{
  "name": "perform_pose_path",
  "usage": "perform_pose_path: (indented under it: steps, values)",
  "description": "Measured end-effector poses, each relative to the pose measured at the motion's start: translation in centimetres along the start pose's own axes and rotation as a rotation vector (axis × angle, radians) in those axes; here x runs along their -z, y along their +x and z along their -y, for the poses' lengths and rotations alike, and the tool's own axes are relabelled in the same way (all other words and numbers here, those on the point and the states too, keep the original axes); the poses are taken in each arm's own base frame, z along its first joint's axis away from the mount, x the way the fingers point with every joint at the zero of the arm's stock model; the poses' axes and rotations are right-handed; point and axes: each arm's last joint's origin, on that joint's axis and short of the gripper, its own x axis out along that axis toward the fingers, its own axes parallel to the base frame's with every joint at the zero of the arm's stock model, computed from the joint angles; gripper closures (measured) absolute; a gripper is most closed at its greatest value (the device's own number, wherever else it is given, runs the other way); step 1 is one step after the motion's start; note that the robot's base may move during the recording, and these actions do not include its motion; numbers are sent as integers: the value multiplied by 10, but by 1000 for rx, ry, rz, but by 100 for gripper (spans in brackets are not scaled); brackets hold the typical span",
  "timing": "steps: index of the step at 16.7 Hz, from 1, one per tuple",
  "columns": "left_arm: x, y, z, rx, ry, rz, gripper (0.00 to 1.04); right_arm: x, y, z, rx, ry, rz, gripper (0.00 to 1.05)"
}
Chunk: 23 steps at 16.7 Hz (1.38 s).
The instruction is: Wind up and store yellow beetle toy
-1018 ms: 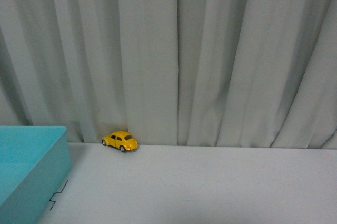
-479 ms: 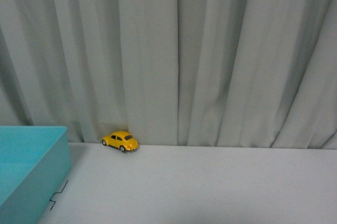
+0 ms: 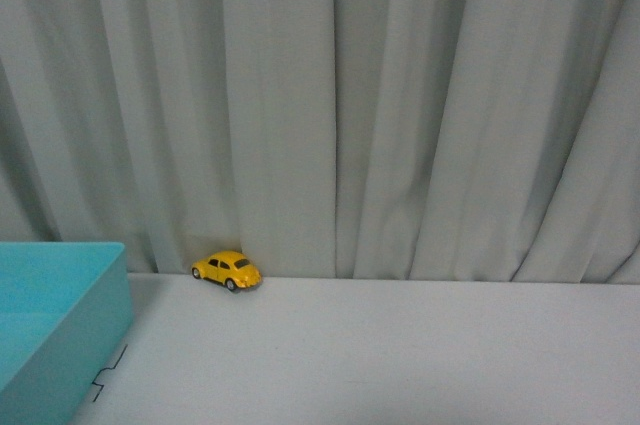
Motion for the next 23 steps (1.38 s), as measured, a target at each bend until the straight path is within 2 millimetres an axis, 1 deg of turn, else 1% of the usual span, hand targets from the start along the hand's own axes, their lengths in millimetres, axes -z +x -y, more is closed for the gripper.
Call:
perform_pose_path:
  steps: [4,7,12,15,16,17,18,19,21,22,23]
  values:
    - [0,0,0,0,0,-1,7,-1,0,0,0,0,8,102]
    - [0,0,0,0,0,0,7,-1,0,0,0,0,8,69]
    - [0,0,0,0,0,0,7,-1,0,0,0,0,8,7]
    - [0,0,0,0,0,-1,7,-1,0,0,0,0,8,7]
    - [1,0,0,-15,-25,-58,7,-1,0,0,0,0,8,7]
    - [0,0,-1,-95,-106,-296,7,-1,0,0,0,0,8,7]
    - [-5,5,-7,-191,-209,-444,7,-1,0,0,-1,0,8,7]
    - [-5,10,-13,-233,-263,-440,7,-1,0,0,1,0,8,7]
    - [-16,34,-25,-247,-283,-396,7,-1,0,0,0,0,8,7]
    - [-22,52,-30,-236,-267,-382,7,-1,0,0,0,0,8,7]
    - [-28,75,-34,-223,-239,-375,7,-1,0,0,-1,0,8,7]
